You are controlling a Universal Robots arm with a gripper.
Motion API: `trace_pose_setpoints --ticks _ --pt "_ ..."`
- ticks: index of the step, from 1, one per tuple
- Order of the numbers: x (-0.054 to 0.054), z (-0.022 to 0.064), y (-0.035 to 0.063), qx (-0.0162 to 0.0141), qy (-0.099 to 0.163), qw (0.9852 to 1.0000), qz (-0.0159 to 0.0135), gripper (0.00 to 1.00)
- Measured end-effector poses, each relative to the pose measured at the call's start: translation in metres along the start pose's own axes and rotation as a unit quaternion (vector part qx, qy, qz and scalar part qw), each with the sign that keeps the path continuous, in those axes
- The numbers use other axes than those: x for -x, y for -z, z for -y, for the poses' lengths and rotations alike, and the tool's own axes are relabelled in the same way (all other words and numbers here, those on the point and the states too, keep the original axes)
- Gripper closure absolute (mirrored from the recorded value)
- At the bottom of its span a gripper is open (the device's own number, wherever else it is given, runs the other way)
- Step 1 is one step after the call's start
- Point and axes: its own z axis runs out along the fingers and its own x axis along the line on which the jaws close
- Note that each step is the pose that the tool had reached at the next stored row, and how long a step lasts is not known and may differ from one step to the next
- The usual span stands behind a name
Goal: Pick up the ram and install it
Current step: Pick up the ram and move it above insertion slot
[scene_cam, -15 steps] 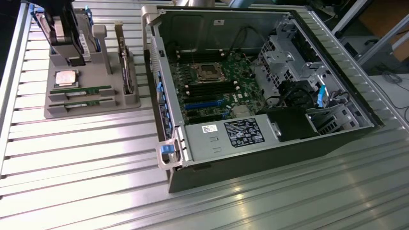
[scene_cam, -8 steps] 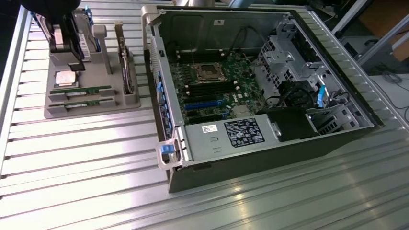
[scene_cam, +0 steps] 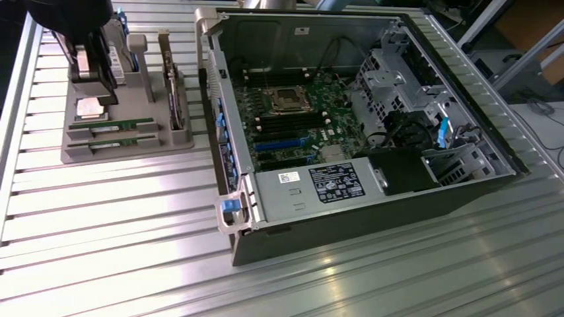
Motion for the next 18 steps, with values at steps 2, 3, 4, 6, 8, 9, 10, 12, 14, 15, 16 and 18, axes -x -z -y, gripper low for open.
trace_pose_setpoints --ticks 2,3,4,6,8,9,10,12,14,15,16,18 --pt "-0.001 -0.0001 -0.0027 0.0000 0.000 1.0000 0.0000 0.64" --pt "-0.001 -0.0001 -0.0042 0.0000 0.000 1.0000 0.0000 0.64" --pt "-0.002 -0.0001 -0.0068 0.0000 0.000 1.0000 0.0000 0.64" --pt "-0.003 -0.0001 -0.0093 0.0000 0.000 1.0000 0.0000 0.64" --pt "-0.003 -0.0001 -0.0117 0.0000 0.000 1.0000 0.0000 0.64" --pt "-0.003 -0.0002 -0.0128 0.0000 0.000 1.0000 0.0000 0.64" --pt "-0.004 -0.0002 -0.0138 0.0000 0.000 1.0000 0.0000 0.64" --pt "-0.004 -0.0002 -0.0163 0.0000 0.000 1.0000 0.0000 0.64" --pt "-0.006 -0.0003 -0.0205 0.0000 0.000 1.0000 0.0000 0.64" --pt "-0.006 -0.0003 -0.0226 0.0000 0.000 1.0000 0.0000 0.64" --pt "-0.007 -0.0003 -0.0250 -0.0001 0.000 1.0000 0.0000 0.64" --pt "-0.008 -0.0004 -0.0298 0.0000 0.000 1.0000 0.0000 0.64"
